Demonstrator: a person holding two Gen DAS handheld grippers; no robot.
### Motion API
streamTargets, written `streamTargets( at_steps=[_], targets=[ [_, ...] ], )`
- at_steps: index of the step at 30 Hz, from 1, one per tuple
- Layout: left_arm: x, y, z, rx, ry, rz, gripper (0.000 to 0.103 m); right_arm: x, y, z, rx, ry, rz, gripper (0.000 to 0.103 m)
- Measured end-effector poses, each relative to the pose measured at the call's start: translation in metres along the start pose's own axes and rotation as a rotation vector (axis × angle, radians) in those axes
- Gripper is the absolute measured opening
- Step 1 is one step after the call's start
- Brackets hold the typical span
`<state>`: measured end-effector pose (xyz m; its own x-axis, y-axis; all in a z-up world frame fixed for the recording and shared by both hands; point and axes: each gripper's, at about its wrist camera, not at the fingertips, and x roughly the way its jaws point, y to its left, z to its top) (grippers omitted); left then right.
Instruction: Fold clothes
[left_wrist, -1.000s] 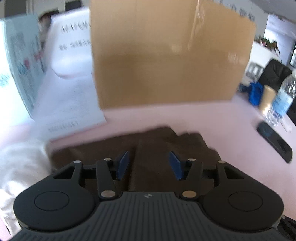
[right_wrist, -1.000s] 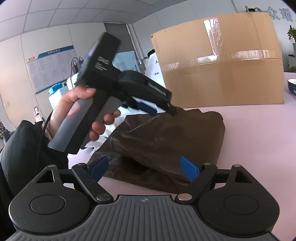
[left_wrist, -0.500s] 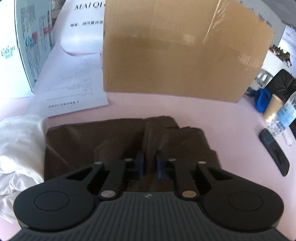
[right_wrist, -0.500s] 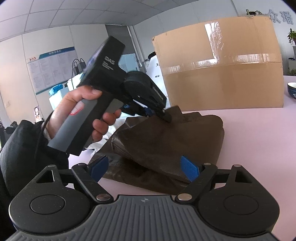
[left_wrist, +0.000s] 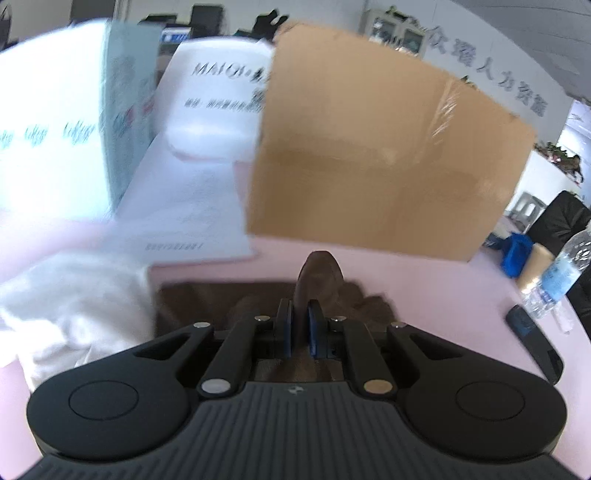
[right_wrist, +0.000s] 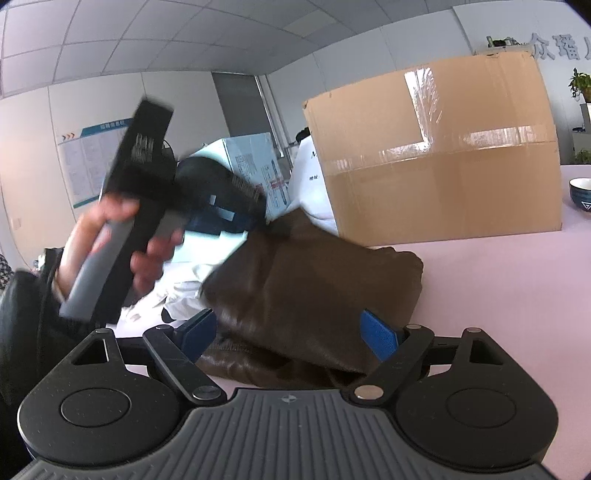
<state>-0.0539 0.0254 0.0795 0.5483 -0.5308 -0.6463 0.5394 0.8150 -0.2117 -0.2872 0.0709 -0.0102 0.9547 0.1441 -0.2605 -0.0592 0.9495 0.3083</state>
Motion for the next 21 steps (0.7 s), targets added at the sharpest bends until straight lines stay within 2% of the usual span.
streamTargets(
  at_steps=[6,11,15,17,21],
  targets=[
    [0.022,0.026,-0.016,-0.031,0.044,-0.020,0.008,0.005,-0.003,-0.002,0.000,-0.021,0.077,0.084],
    [0.032,0.027,-0.023,0.007,0.049,-0.033,0.012,0.021,-0.005,-0.003,-0.017,0.044,0.196,0.084],
    [0.032,0.034,-0.027,0.011,0.042,-0.049,0.016,0.035,-0.002,-0.003,-0.019,0.126,0.162,0.085],
    [0.033,0.039,-0.028,0.004,0.051,-0.062,0.019,0.045,-0.003,-0.004,-0.024,0.201,0.141,0.086],
    [0.022,0.050,-0.022,-0.088,0.072,-0.082,0.023,0.052,-0.003,-0.006,-0.034,0.248,0.141,0.090]
  ],
)
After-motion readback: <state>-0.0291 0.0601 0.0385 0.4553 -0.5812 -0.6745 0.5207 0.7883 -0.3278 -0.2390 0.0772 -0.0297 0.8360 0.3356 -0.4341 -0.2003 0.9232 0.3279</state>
